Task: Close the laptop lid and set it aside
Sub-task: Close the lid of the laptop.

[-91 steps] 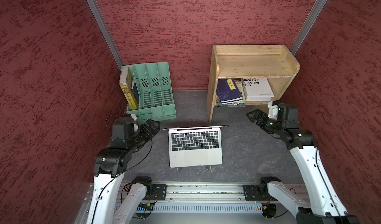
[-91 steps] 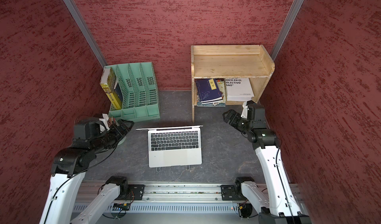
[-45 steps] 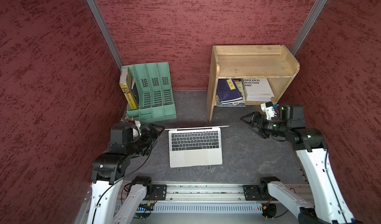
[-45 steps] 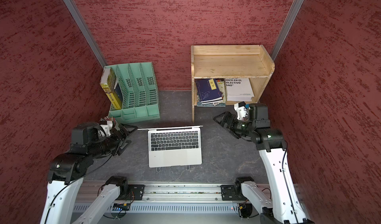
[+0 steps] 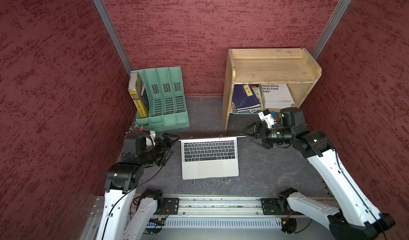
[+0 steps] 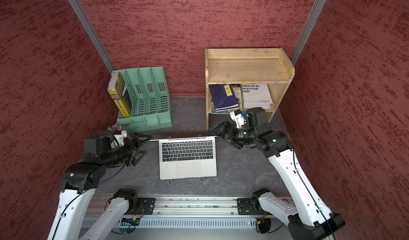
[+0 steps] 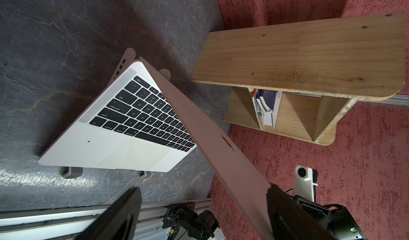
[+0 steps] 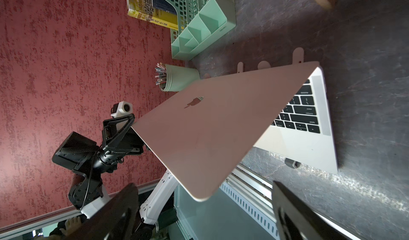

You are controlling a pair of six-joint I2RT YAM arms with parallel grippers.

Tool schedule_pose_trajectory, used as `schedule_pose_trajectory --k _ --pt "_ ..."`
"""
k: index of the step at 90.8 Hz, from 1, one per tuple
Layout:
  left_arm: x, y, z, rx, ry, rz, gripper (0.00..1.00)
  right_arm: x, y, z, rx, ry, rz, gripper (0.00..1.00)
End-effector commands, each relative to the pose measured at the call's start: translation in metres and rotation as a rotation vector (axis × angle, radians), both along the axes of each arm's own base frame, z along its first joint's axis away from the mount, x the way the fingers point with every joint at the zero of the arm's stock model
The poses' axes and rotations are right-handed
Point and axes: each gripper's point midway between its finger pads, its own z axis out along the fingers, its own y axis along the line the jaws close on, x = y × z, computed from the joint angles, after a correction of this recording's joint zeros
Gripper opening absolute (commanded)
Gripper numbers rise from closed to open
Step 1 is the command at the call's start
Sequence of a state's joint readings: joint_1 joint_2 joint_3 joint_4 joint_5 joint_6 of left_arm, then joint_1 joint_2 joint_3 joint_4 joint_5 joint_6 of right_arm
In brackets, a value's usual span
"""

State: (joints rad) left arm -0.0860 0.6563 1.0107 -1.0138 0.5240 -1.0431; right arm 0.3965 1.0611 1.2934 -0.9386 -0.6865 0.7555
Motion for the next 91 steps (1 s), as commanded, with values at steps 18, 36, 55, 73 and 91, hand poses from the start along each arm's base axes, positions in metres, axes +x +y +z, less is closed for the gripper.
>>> schedule_pose_trajectory --k 18,36,55,73,91 --pt "-0.019 -0.004 -0.036 0.007 0.065 -0.026 0.89 -0.008 0.006 -0.019 -0.058 -0.013 0.008 0.97" --pt "-0.035 0.0 -0.07 0.043 0.129 -0.023 0.89 -0.02 -0.009 -0.045 -0.172 0.015 0.014 0.98" --pt "-0.049 0.004 -0.11 0.06 0.201 -0.012 0.89 -0.02 -0.057 -0.053 -0.425 -0.071 -0.096 0.98" --pt "-0.058 0.007 -0.136 0.065 0.247 0.004 0.88 -0.017 -0.067 -0.022 -0.436 -0.192 -0.137 0.98" --pt "-0.061 0.009 -0.148 0.07 0.264 0.019 0.88 -0.048 0.033 0.002 0.022 -0.137 0.175 0.93"
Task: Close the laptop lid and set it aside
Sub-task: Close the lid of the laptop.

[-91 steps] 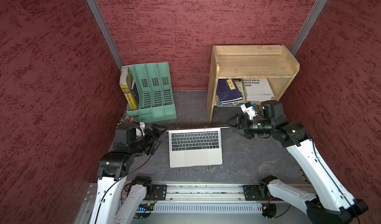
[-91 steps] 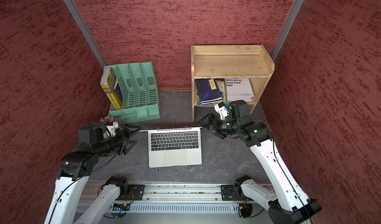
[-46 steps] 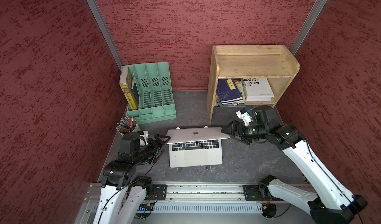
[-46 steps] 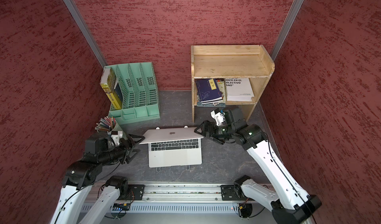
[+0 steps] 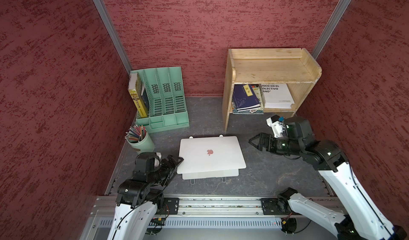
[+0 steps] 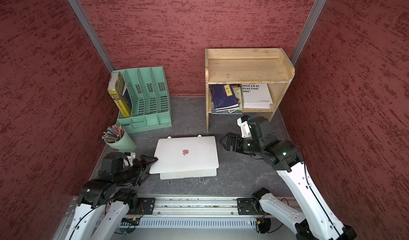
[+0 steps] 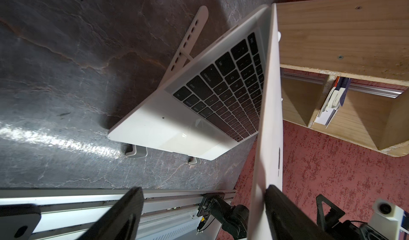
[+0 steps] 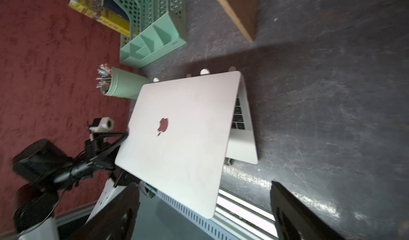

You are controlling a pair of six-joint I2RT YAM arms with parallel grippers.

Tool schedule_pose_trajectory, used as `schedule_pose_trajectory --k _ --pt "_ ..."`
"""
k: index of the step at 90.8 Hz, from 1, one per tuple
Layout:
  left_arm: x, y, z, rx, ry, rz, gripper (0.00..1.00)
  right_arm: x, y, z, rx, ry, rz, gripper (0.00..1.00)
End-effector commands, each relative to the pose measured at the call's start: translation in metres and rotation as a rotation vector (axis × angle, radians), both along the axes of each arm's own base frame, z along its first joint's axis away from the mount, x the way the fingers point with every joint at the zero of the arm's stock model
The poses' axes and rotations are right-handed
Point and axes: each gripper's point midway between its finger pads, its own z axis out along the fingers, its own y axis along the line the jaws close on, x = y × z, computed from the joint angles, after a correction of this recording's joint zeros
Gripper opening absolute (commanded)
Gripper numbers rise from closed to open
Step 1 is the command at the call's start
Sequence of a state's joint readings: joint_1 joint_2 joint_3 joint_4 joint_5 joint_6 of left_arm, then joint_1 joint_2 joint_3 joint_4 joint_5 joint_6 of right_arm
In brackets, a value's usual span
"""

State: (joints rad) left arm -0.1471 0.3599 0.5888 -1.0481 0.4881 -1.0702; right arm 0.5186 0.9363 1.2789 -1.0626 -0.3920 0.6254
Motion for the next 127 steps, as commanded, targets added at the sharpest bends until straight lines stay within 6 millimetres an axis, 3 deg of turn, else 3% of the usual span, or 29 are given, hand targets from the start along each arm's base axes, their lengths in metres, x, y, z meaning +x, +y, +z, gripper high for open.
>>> schedule_pose_trajectory --k 1,9,18,42,55,69,87,102,112,127 --pt "-0.012 0.009 -0.024 0.046 0.091 0.036 0.88 -0.024 0.062 0.015 0.236 0.054 0.229 0.93" --pt "-0.011 0.01 -0.024 0.046 0.086 0.049 0.88 -0.044 0.091 0.007 0.243 0.068 0.331 0.92" --pt "-0.011 0.011 -0.025 0.047 0.085 0.054 0.88 -0.057 0.109 -0.007 0.264 0.102 0.379 0.91" --pt "-0.004 0.011 -0.021 0.044 0.074 0.065 0.88 -0.069 0.118 -0.045 0.242 0.161 0.415 0.91" --pt "0.0 0.013 -0.015 0.066 0.073 0.07 0.9 -0.07 0.119 -0.082 0.212 0.204 0.404 0.91" --pt "0.003 0.028 0.024 0.127 -0.023 0.128 1.0 -0.068 0.118 -0.114 0.177 0.231 0.379 0.91" --pt "0.002 0.045 0.083 0.202 -0.183 0.171 1.0 -0.062 0.115 -0.143 0.145 0.227 0.347 0.94" --pt "0.007 0.044 0.114 0.2 -0.301 0.16 1.0 -0.058 0.113 -0.181 0.088 0.254 0.317 0.94" --pt "0.009 0.042 0.115 0.187 -0.317 0.155 1.0 -0.055 0.111 -0.202 0.064 0.263 0.298 0.95" --pt "0.013 0.035 0.093 0.152 -0.285 0.137 1.0 -0.048 0.104 -0.228 -0.011 0.257 0.257 0.95"
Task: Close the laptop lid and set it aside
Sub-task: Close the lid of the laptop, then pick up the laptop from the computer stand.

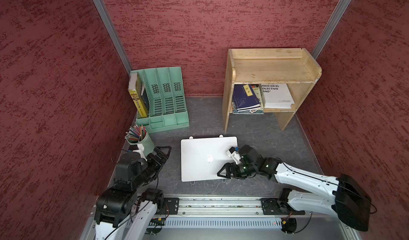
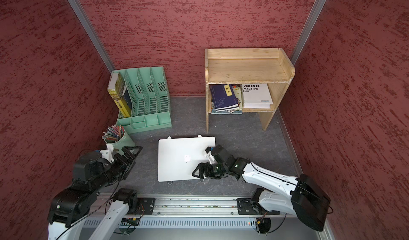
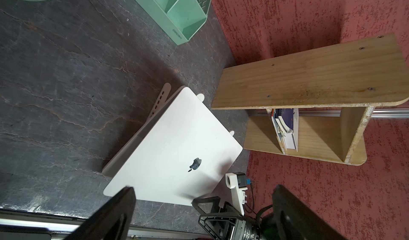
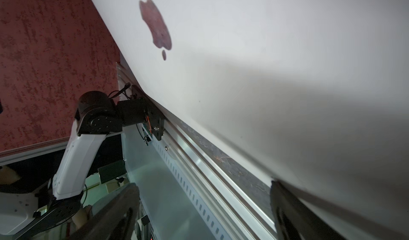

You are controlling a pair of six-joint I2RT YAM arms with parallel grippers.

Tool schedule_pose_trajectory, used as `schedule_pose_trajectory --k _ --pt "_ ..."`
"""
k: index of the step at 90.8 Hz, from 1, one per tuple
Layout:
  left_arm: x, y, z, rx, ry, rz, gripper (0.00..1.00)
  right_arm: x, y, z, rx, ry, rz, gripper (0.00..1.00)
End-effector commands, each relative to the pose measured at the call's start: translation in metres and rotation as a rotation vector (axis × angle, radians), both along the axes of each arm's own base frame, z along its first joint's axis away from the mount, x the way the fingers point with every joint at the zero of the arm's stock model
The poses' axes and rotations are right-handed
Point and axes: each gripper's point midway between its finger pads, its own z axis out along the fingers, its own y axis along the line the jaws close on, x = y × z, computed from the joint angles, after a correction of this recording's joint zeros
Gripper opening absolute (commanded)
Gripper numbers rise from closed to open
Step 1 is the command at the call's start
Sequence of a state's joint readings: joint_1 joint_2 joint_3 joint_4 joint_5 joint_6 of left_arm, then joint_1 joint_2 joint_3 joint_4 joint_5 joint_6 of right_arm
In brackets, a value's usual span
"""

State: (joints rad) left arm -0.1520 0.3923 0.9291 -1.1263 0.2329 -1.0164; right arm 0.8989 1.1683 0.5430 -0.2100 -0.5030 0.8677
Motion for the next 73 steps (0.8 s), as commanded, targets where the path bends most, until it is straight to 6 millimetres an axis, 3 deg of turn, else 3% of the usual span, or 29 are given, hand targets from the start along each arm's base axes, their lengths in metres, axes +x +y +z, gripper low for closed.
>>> schedule_pose_trajectory --k 1,21,33,46,55,73 --pt "0.003 -0.005 -0.011 -0.011 -0.005 -0.024 1.0 0.014 -0.003 -0.012 -0.046 -0.071 -0.04 0.95" --pt "0.01 -0.01 -0.043 -0.007 0.033 -0.054 1.0 0.024 -0.011 -0.018 -0.113 -0.127 -0.07 0.96" --pt "0.019 -0.01 -0.058 0.043 0.019 -0.066 1.0 0.027 -0.014 0.007 -0.07 -0.196 -0.079 0.96" --pt "0.037 -0.016 -0.071 0.12 -0.047 -0.101 1.0 0.038 -0.037 0.053 -0.069 -0.381 -0.128 0.98" --pt "0.053 -0.028 -0.082 0.216 -0.097 -0.154 1.0 0.049 -0.057 0.074 -0.117 -0.518 -0.158 0.98" --pt "0.076 -0.051 -0.11 0.458 -0.165 -0.235 1.0 0.073 -0.082 0.077 -0.165 -0.653 -0.193 0.98"
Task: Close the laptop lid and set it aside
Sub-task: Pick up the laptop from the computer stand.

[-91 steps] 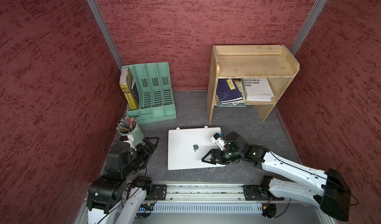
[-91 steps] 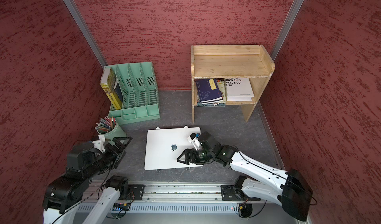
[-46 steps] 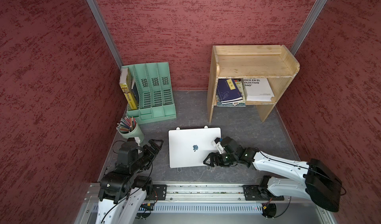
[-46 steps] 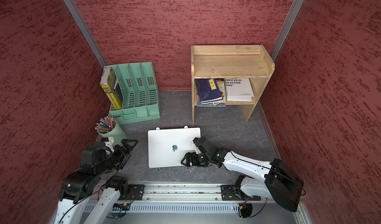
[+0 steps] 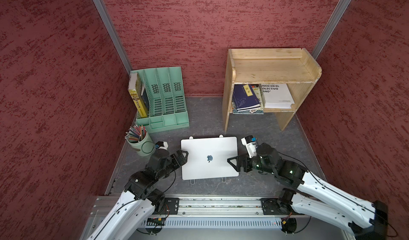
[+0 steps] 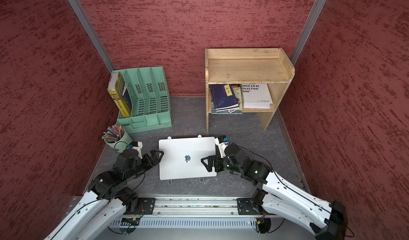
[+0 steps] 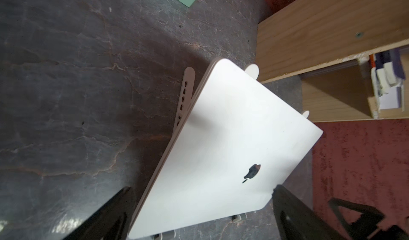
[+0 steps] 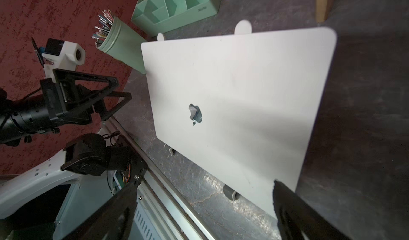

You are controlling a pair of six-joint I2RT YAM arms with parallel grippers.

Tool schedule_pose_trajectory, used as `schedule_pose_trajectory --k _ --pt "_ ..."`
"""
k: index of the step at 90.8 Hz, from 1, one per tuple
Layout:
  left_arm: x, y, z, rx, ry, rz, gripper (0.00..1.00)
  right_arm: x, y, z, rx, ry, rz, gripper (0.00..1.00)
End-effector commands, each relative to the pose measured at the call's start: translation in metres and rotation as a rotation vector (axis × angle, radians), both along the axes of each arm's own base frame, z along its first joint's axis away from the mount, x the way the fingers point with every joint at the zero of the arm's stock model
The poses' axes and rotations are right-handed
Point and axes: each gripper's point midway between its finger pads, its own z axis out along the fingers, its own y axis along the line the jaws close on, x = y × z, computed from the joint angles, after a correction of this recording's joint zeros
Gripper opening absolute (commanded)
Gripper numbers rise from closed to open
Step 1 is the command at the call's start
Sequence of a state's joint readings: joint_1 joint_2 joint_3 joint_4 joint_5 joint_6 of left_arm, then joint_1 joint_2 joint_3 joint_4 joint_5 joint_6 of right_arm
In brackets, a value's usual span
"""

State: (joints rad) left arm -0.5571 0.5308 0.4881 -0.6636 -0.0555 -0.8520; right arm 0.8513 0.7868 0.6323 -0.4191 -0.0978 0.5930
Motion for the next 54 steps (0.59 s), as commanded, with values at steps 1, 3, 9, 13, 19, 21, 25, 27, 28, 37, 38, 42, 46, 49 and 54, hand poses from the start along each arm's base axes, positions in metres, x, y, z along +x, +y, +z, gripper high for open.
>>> schedule_pose_trajectory --k 1,3,9,13,19,21,25,27,28,37,38,42,46,49,54 --pt "0.028 -0.003 0.008 0.121 -0.172 0.01 1.0 0.017 -0.025 -0.017 -0.122 -0.071 -0.047 0.98" --pt "0.028 -0.003 0.004 0.13 -0.172 0.014 1.0 0.02 -0.027 -0.018 -0.121 -0.066 -0.055 0.98" --pt "0.028 0.0 -0.007 0.147 -0.169 0.031 1.0 0.029 -0.033 -0.024 -0.104 -0.044 -0.068 0.98" --pt "0.026 0.004 -0.012 0.152 -0.165 0.053 1.0 0.033 -0.034 -0.028 -0.084 -0.026 -0.071 0.98" --pt "0.023 0.009 -0.014 0.152 -0.181 0.066 1.0 0.036 -0.033 -0.037 -0.044 0.014 -0.058 0.98" --pt "0.021 0.011 -0.015 0.153 -0.186 0.069 0.99 0.038 -0.033 -0.039 -0.031 0.02 -0.057 0.98" --pt "0.019 0.014 -0.017 0.159 -0.195 0.075 0.99 0.039 -0.03 -0.044 -0.004 0.036 -0.038 0.98" --pt "0.018 0.016 -0.018 0.159 -0.204 0.076 0.99 0.04 -0.028 -0.045 0.012 0.042 -0.028 0.98" --pt "0.018 0.017 -0.018 0.158 -0.208 0.077 0.99 0.04 -0.027 -0.047 0.016 0.047 -0.023 0.97" --pt "0.018 0.012 -0.025 0.124 -0.25 0.054 0.98 0.043 -0.019 -0.052 0.063 0.063 0.016 0.94" --pt "0.018 0.01 -0.025 0.115 -0.256 0.048 0.98 0.043 -0.018 -0.052 0.066 0.063 0.018 0.94" --pt "0.019 0.003 -0.03 0.087 -0.279 0.021 0.97 0.045 -0.017 -0.056 0.072 0.068 0.019 0.92" --pt "0.021 -0.004 -0.029 0.047 -0.317 -0.001 0.97 0.048 -0.016 -0.059 0.083 0.069 0.02 0.9" --pt "0.021 -0.007 -0.032 0.028 -0.334 -0.009 0.97 0.049 -0.016 -0.062 0.089 0.076 0.017 0.89" --pt "0.024 -0.011 -0.031 0.001 -0.372 -0.019 0.97 0.051 -0.016 -0.067 0.103 0.085 0.02 0.88"
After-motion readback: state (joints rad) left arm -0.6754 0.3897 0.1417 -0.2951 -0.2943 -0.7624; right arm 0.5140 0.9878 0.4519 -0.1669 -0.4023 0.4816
